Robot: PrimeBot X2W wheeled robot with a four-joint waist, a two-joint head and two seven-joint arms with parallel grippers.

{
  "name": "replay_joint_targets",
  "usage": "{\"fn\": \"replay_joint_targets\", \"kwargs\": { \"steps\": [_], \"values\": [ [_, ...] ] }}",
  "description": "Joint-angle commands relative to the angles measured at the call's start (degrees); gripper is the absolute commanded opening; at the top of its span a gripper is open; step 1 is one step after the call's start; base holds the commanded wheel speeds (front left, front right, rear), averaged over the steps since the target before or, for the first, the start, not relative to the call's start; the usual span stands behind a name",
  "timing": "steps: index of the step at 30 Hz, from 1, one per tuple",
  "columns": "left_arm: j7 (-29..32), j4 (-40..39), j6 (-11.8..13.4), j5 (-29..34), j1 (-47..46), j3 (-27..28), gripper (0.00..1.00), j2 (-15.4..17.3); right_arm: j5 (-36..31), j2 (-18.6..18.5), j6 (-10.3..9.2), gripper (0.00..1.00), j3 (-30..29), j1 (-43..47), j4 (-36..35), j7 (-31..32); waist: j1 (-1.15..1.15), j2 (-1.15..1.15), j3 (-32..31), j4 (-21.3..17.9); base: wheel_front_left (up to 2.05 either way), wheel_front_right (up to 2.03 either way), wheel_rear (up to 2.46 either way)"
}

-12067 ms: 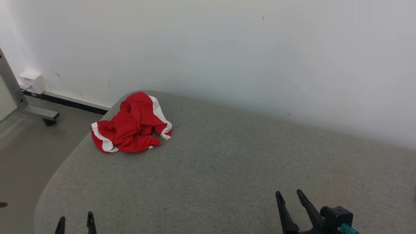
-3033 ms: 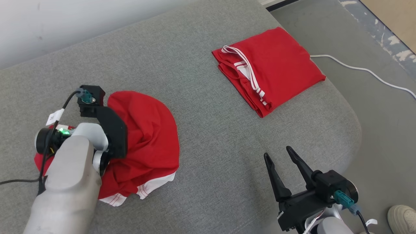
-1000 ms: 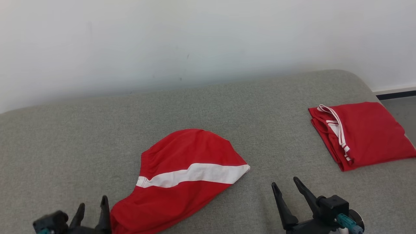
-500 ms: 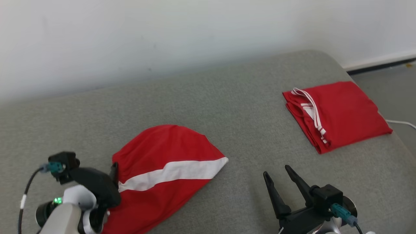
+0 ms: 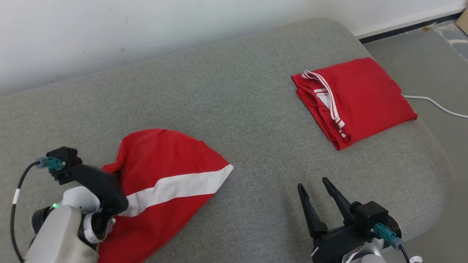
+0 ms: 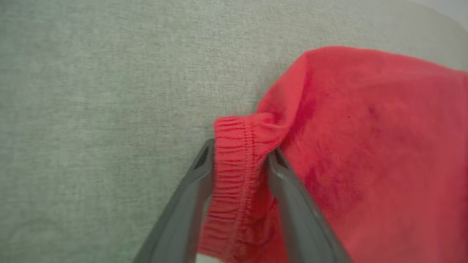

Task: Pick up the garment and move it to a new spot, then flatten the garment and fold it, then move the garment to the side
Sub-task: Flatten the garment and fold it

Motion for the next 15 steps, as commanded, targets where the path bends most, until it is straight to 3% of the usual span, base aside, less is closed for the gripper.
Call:
{"fn": "replay_joint_targets", "kwargs": {
  "steps": [1,5,11,15],
  "values": [
    [-1.4,-1.3,-0.9,-0.6,-0.5,0.2,0.0,-0.7,-0.4,0.3,-0.16,1.0,-0.1,-0.7,0.4,-0.4,-0.01,-0.01,-0.1,-0.1,0.0,0.0,0.0],
    [-6.8,-3.9,-2.5,-1.0,-1.6,0.9,0.0,-2.2,-0.4,0.5,-0.17,1.0,0.1,-0.9,0.7,-0.6,-0.01,-0.01,-0.7,0.2,0.0,0.0,0.0],
    [-16.4,-6.4,-6.9,-2.2,-4.5,1.6,0.0,-5.7,-0.3,0.1,-0.16,1.0,0.3,-1.2,1.3,-0.7,-0.01,-0.01,-1.8,0.7,0.0,0.0,0.0],
    [-19.1,-6.7,-7.2,-3.2,-5.7,2.1,0.0,-7.5,-0.1,0.1,-0.17,1.0,0.4,-0.8,1.7,-0.8,-0.01,-0.01,-2.8,0.9,0.0,0.0,0.0]
  ]
}}
